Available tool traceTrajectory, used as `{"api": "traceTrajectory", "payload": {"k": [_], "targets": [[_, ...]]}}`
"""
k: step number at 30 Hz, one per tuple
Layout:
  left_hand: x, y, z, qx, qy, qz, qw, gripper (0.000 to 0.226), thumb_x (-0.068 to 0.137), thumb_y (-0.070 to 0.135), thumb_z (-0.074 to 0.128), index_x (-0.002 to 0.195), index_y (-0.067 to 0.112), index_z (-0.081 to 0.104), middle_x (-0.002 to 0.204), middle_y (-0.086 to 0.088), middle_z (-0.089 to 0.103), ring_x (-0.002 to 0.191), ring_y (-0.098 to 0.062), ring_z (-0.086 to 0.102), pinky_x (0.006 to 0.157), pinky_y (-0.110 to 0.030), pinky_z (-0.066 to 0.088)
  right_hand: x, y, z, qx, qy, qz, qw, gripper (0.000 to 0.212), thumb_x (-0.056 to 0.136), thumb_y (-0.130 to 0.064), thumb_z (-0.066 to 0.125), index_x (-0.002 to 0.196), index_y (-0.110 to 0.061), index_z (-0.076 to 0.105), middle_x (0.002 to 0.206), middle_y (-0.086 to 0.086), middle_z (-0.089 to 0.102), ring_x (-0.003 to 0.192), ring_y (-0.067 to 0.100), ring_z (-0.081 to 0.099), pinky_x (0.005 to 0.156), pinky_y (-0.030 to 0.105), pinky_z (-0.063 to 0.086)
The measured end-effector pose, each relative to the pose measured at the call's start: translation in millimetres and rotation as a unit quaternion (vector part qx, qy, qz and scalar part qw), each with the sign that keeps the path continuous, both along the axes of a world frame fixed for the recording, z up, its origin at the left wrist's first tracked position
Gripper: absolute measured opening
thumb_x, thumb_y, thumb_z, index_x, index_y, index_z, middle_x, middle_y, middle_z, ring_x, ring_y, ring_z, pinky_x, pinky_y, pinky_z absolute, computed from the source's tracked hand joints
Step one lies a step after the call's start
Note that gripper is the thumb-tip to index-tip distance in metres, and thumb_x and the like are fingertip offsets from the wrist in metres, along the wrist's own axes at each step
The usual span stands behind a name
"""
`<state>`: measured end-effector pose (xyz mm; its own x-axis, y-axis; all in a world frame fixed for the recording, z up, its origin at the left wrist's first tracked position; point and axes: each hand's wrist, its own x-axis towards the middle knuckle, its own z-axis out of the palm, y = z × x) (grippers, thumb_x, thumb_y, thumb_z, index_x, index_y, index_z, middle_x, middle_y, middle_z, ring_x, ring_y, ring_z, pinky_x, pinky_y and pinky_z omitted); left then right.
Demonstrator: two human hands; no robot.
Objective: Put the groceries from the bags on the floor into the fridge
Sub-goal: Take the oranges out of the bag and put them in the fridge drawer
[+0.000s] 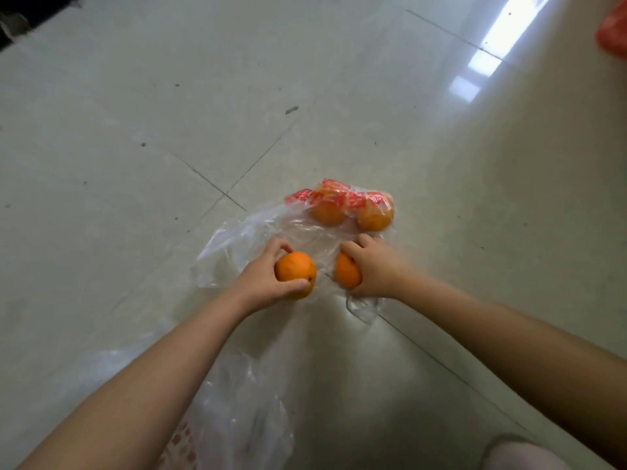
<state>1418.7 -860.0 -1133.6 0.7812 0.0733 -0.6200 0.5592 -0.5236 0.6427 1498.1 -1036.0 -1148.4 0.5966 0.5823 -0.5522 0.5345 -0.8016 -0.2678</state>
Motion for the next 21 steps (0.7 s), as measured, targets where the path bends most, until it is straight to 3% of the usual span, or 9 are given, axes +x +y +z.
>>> {"api": "traceTrajectory", "payload": {"k": [4, 7, 10, 12, 15, 21], "targets": [[-8, -7, -10, 0.087, -0.015, -0.037, 0.995, 0.063, 0.080, 0.042, 0.049, 0.139, 0.021, 0.039, 0.137, -0.014, 0.049, 0.121, -0.030, 0.050, 0.095, -0.029, 0.039, -1, -7, 1, 0.015, 0.005, 0.001, 1.000, 0.077, 0.069, -0.029, 0.074, 0.134, -0.016, 0.034, 0.134, 0.012, 0.038, 0.124, 0.030, 0.040, 0.099, 0.037, 0.039], [-10, -9, -9, 0.206, -0.046, -0.052, 0.976, 0.047, 0.096, 0.028, 0.042, 0.143, 0.027, 0.037, 0.148, -0.015, 0.033, 0.134, -0.029, 0.037, 0.108, -0.034, 0.033, -3, -10, 2, 0.016, -0.004, 0.010, 1.000, 0.079, 0.069, -0.029, 0.074, 0.135, -0.018, 0.033, 0.135, 0.011, 0.036, 0.124, 0.030, 0.039, 0.099, 0.037, 0.040], [-13, -11, -8, 0.304, -0.017, -0.140, 0.942, 0.059, 0.094, 0.026, 0.045, 0.149, 0.020, 0.022, 0.154, -0.012, 0.018, 0.141, -0.030, 0.023, 0.114, -0.038, 0.028, -4, -9, 3, 0.013, -0.013, 0.014, 1.000, 0.074, 0.074, -0.032, 0.070, 0.137, -0.023, 0.032, 0.135, 0.010, 0.037, 0.125, 0.031, 0.039, 0.099, 0.038, 0.040], [-13, -13, -9, 0.332, 0.019, -0.198, 0.922, 0.073, 0.090, 0.027, 0.053, 0.150, 0.018, 0.013, 0.153, -0.013, 0.016, 0.139, -0.033, 0.022, 0.112, -0.039, 0.030, -4, -8, 5, 0.007, -0.013, 0.019, 1.000, 0.071, 0.076, -0.033, 0.068, 0.138, -0.025, 0.033, 0.134, 0.010, 0.038, 0.125, 0.032, 0.039, 0.098, 0.039, 0.041], [-7, -14, -9, 0.346, 0.047, -0.218, 0.911, 0.070, 0.087, 0.022, 0.059, 0.146, 0.027, 0.022, 0.144, -0.013, 0.025, 0.130, -0.035, 0.031, 0.100, -0.040, 0.040, -3, -7, 8, 0.012, -0.002, 0.011, 1.000, 0.067, 0.077, -0.034, 0.067, 0.136, -0.025, 0.036, 0.132, 0.012, 0.039, 0.122, 0.033, 0.041, 0.097, 0.040, 0.042], [-4, -22, 7, 0.310, 0.041, -0.174, 0.934, 0.068, 0.080, 0.030, 0.067, 0.139, 0.034, 0.033, 0.135, -0.011, 0.035, 0.124, -0.033, 0.039, 0.092, -0.041, 0.045, 0, -4, 29, 0.063, 0.005, -0.046, 0.997, 0.070, 0.074, -0.031, 0.071, 0.134, -0.023, 0.037, 0.128, 0.012, 0.040, 0.112, 0.032, 0.048, 0.079, 0.031, 0.038]]}}
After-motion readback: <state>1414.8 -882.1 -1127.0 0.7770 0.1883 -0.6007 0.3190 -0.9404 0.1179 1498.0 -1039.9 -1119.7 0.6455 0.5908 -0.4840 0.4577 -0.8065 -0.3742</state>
